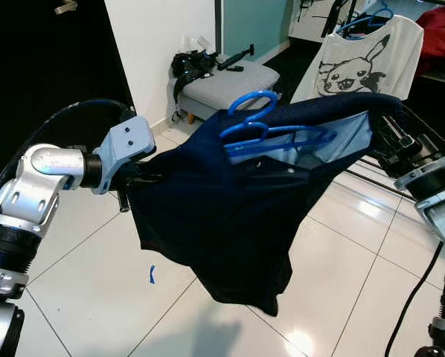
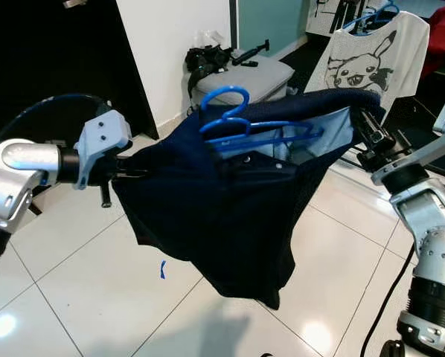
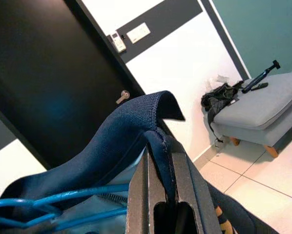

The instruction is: Hang hanger

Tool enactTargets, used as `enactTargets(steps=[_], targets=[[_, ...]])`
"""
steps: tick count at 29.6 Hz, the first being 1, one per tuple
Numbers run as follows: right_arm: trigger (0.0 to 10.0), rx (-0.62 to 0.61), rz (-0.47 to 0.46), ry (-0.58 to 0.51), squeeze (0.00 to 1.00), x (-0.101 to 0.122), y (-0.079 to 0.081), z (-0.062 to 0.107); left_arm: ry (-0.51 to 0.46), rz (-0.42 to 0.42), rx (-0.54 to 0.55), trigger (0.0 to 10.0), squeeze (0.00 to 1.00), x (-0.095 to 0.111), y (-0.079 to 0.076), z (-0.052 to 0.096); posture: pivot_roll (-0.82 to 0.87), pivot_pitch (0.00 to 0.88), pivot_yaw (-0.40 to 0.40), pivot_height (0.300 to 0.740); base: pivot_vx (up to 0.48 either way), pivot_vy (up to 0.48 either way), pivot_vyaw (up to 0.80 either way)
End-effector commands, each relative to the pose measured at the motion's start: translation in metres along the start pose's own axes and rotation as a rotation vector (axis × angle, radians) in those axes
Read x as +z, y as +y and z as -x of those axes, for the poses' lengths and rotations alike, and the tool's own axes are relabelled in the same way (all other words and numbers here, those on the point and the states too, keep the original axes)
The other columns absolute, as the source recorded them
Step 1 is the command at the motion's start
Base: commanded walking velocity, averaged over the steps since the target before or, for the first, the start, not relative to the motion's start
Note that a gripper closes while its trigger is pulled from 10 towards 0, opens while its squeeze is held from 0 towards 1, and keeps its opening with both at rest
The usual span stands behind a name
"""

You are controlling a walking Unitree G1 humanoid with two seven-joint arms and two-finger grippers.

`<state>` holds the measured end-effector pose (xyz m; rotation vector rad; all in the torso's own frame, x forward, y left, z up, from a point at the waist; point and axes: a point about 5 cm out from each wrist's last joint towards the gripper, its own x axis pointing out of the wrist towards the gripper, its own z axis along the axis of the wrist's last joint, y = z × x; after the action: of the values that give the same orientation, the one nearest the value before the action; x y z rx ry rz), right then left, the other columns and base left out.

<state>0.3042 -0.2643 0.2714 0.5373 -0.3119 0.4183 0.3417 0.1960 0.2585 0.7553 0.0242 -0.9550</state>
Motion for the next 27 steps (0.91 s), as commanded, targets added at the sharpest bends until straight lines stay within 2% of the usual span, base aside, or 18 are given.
enactTargets(steps=[1,4,6,9,11,13,15,20,22,27], targets=[[0.0,-0.014,0.019,-0.031,0.00,0.008,-0.002,0.002,0.078,0.007,0.050,7.3,0.00,-0.008,0.010,0.012,0.03,0.128,0.025,0.740,0.000,0.000,0.00],[0.0,-0.012,0.021,-0.028,0.00,0.007,-0.002,0.002,0.077,0.009,0.053,7.1,0.00,-0.007,0.010,0.012,0.03,0.128,0.027,0.740,0.000,0.000,0.00],[0.0,-0.004,0.031,-0.014,0.00,0.003,0.001,0.000,0.072,0.018,0.061,6.5,0.00,-0.005,0.009,0.008,0.03,0.128,0.027,0.740,0.000,0.000,0.00],[0.0,0.018,0.047,0.019,0.00,-0.005,0.007,-0.004,0.034,0.065,0.074,6.9,0.00,0.002,0.004,-0.005,0.03,0.124,0.029,0.740,0.000,0.000,0.00],[0.0,0.018,0.047,0.019,0.00,-0.005,0.007,-0.004,0.034,0.065,0.074,6.9,0.00,0.002,0.004,-0.005,0.03,0.124,0.029,0.740,0.000,0.000,0.00],[0.0,0.096,0.057,0.069,0.00,-0.021,0.026,-0.013,-0.040,0.209,0.110,7.4,0.00,0.013,-0.009,-0.029,0.03,0.124,0.030,0.740,0.000,0.000,0.00],[0.0,0.143,0.052,0.086,0.00,-0.029,0.037,-0.018,-0.067,0.291,0.114,7.3,0.00,0.017,-0.018,-0.041,0.03,0.124,0.029,0.740,0.000,0.000,0.00],[0.0,0.188,0.067,0.115,0.00,-0.037,0.049,-0.025,-0.095,0.357,0.095,7.2,0.00,0.021,-0.029,-0.053,0.03,0.124,0.029,0.740,0.000,0.000,0.00],[0.0,0.236,0.071,0.144,0.00,-0.047,0.061,-0.031,-0.121,0.422,0.093,7.3,0.00,0.026,-0.037,-0.063,0.04,0.123,0.024,0.740,0.000,0.000,0.00],[0.0,0.286,0.069,0.177,0.00,-0.057,0.072,-0.032,-0.113,0.447,0.111,7.5,0.00,0.027,-0.038,-0.066,0.03,0.124,0.025,0.740,0.000,0.000,0.00]])
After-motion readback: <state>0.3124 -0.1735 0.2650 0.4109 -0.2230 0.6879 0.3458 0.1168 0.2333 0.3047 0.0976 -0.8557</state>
